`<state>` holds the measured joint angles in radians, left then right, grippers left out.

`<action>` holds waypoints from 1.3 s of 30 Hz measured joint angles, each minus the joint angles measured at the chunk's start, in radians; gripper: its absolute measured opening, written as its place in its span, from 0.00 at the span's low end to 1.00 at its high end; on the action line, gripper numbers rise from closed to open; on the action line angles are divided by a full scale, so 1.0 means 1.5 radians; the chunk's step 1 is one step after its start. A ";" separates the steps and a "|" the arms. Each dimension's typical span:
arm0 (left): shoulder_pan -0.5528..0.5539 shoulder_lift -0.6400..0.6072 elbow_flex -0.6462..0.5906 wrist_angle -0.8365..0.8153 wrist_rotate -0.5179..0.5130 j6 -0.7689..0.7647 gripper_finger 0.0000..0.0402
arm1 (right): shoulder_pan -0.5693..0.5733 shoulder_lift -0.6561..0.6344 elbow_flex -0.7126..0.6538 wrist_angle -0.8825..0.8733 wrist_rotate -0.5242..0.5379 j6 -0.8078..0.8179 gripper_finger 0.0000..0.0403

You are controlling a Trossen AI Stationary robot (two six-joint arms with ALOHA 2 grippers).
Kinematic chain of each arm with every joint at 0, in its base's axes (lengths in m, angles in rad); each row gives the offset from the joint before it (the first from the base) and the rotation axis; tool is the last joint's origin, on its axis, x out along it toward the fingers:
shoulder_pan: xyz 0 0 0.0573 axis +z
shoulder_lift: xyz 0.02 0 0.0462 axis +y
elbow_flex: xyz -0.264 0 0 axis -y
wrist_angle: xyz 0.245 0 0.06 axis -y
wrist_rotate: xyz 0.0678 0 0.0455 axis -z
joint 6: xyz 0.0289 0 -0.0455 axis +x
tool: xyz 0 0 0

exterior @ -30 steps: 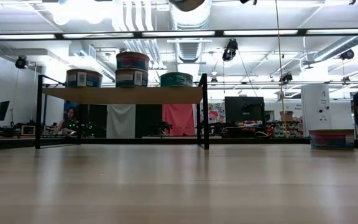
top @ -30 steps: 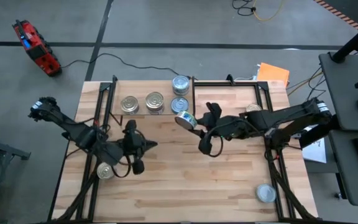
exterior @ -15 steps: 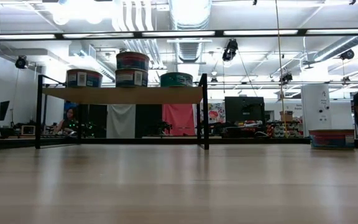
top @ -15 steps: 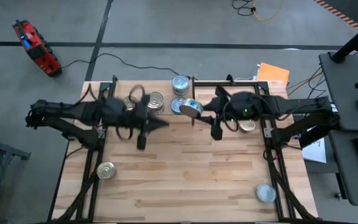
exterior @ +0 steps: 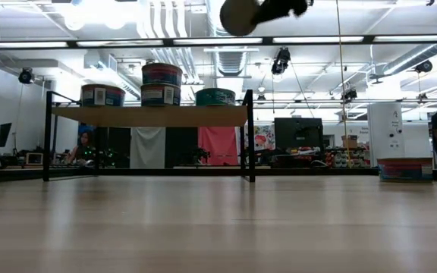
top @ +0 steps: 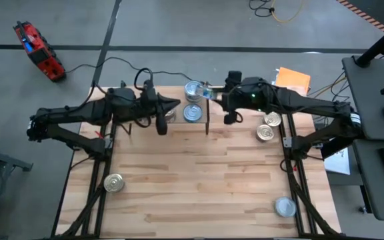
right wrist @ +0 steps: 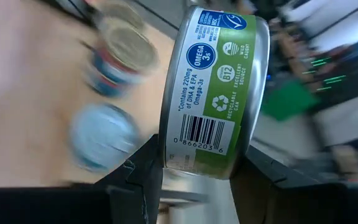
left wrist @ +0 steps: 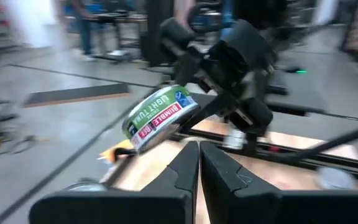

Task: Stack canned seafood by type on shelf
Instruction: Stack the green tuna can on top of the green tuna can on the shelf

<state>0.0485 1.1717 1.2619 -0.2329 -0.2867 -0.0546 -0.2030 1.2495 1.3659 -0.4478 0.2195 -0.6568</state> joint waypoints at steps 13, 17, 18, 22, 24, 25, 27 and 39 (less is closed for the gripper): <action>0.008 -0.014 0.001 -0.011 -0.117 0.105 0.00 | -0.055 0.126 0.001 0.095 0.125 -0.341 0.33; 0.011 -0.028 0.002 -0.024 -0.118 0.124 0.00 | -0.057 0.136 0.001 0.099 0.121 -0.337 0.33; 0.013 -0.031 0.002 -0.027 -0.118 0.128 0.00 | -0.057 0.138 0.001 0.099 0.120 -0.334 0.33; 0.021 -0.037 0.002 -0.037 -0.118 0.136 0.00 | -0.057 0.138 0.001 0.108 0.121 -0.331 0.33; 0.027 -0.037 0.002 -0.040 -0.118 0.136 0.00 | -0.058 0.136 0.001 0.121 0.121 -0.331 0.33; 0.029 -0.037 0.002 -0.042 -0.118 0.138 0.00 | -0.057 0.136 0.001 0.129 0.122 -0.330 0.33; 0.033 -0.036 0.002 -0.042 -0.118 0.147 0.00 | -0.057 0.135 0.001 0.148 0.121 -0.330 0.33; 0.041 -0.022 0.045 -0.014 -0.176 0.187 0.16 | -0.057 0.084 0.001 0.307 0.020 -0.144 0.33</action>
<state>0.1106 1.1382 1.3288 -0.2540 -0.5502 0.2257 -0.2890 1.3760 1.3678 0.0133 0.2498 -0.8721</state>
